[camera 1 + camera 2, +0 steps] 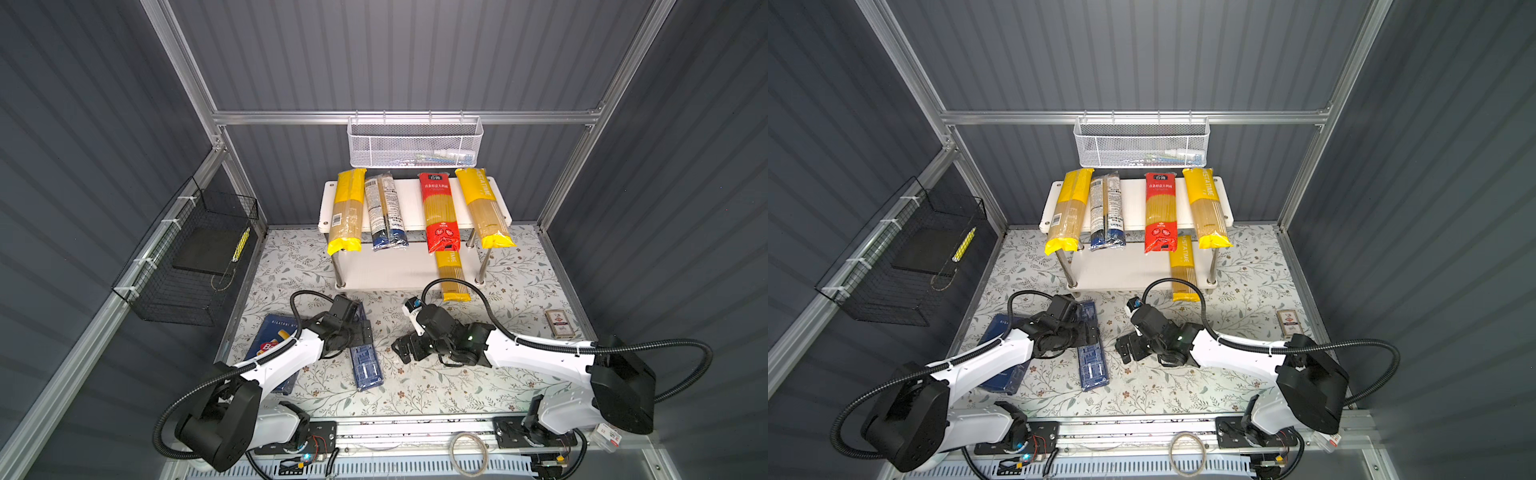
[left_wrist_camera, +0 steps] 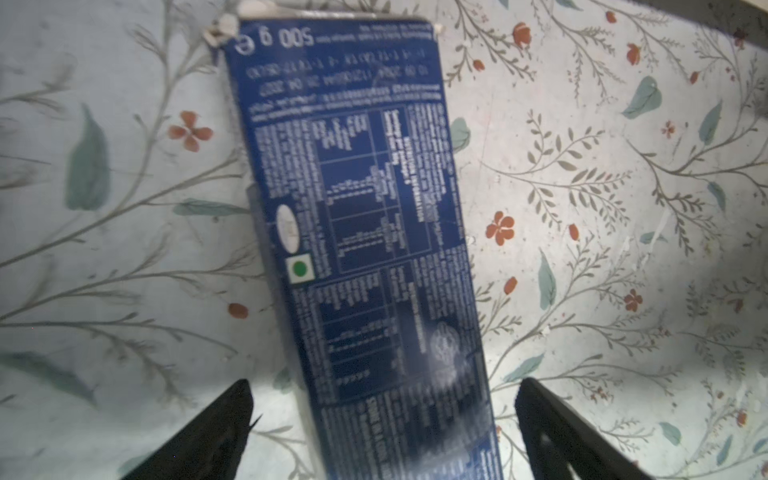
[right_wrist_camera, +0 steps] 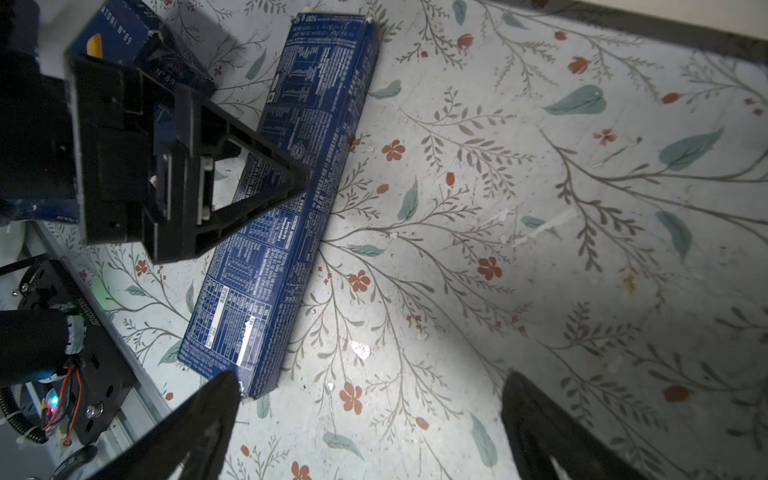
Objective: Arrange pasta packages on shelves
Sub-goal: Move the pasta box to the center of the table, then pick up the pasta box from the center of the table.
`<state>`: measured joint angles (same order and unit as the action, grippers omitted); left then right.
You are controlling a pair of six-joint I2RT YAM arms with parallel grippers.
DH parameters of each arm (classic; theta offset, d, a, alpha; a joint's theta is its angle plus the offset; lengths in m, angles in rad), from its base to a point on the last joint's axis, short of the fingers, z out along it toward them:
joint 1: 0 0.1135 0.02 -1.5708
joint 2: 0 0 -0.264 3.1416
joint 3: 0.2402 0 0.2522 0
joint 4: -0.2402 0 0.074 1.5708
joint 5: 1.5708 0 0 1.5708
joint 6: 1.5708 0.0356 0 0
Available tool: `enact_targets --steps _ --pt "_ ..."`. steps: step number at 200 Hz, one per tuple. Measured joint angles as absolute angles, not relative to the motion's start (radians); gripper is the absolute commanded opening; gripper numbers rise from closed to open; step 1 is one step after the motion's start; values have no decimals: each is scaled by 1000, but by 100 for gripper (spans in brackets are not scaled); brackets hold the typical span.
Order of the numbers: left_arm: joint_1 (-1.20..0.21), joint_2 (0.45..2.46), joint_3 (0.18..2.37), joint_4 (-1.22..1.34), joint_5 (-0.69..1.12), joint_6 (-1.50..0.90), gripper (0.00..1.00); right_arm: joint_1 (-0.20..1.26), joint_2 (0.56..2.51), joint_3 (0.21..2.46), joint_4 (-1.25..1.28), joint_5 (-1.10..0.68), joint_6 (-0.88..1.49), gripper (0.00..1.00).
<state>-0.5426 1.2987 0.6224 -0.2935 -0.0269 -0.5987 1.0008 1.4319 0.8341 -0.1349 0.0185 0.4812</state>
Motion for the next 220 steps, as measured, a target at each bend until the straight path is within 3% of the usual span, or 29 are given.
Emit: enact_targets --steps 93,141,160,197,220 --pt "-776 1372 602 -135 2 -721 100 974 1301 729 -150 70 526 99" --pt "-796 1345 651 -175 -44 -737 100 967 1268 726 -224 73 585 99" --pt "-751 1284 678 -223 -60 -712 100 991 1335 788 -274 80 632 99" --pt "-497 1149 680 -314 -88 -604 100 1105 1613 1097 -419 125 737 99" --pt "-430 1130 680 -347 -101 -542 100 1169 1718 1214 -477 153 788 99"
